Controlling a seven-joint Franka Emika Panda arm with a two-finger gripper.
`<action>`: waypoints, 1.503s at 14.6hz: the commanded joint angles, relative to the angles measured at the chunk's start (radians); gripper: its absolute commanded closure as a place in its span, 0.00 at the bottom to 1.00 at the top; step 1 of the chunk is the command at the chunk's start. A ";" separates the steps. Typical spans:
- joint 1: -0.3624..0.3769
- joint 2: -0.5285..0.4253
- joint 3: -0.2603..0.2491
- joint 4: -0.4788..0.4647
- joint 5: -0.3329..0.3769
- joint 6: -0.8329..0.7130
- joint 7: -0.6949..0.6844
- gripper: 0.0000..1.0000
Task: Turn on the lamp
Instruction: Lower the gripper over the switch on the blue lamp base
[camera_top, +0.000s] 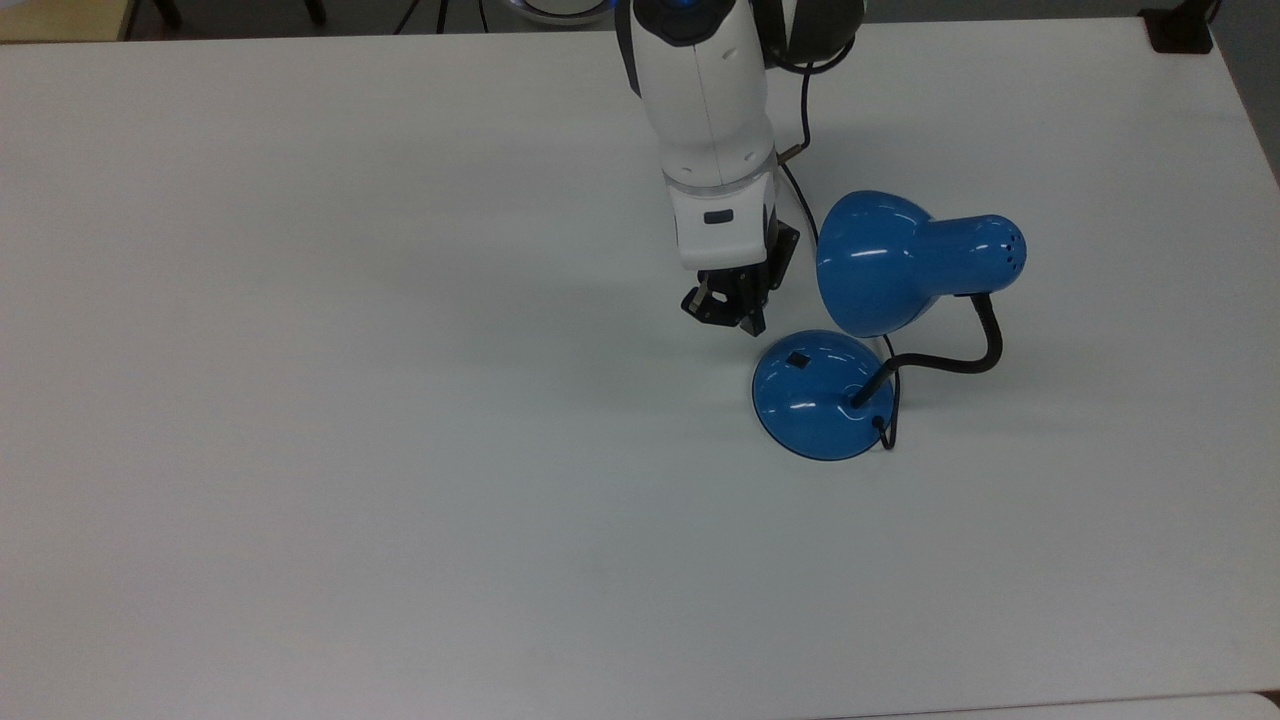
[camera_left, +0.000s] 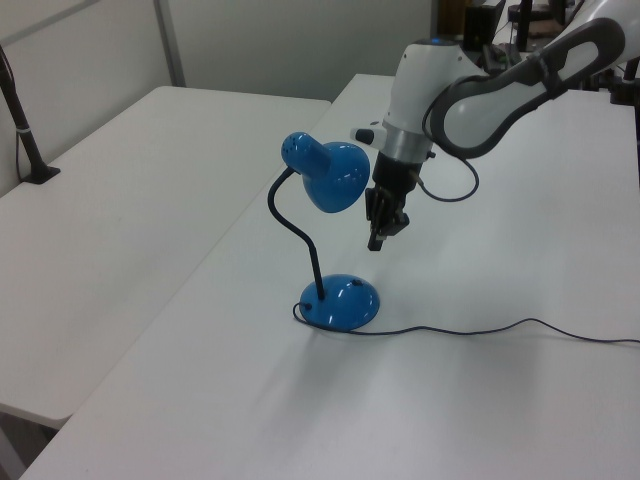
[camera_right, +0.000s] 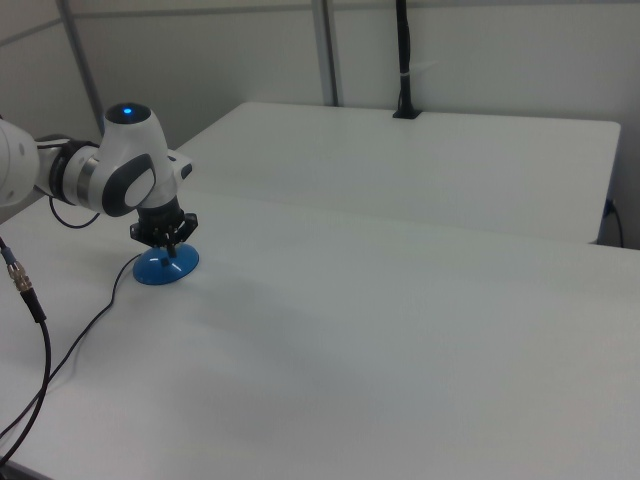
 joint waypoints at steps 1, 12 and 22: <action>0.024 0.027 0.001 0.003 0.022 0.048 0.020 1.00; 0.066 0.110 0.003 0.046 0.022 0.144 0.055 1.00; 0.067 0.146 0.038 0.047 -0.073 0.157 0.063 1.00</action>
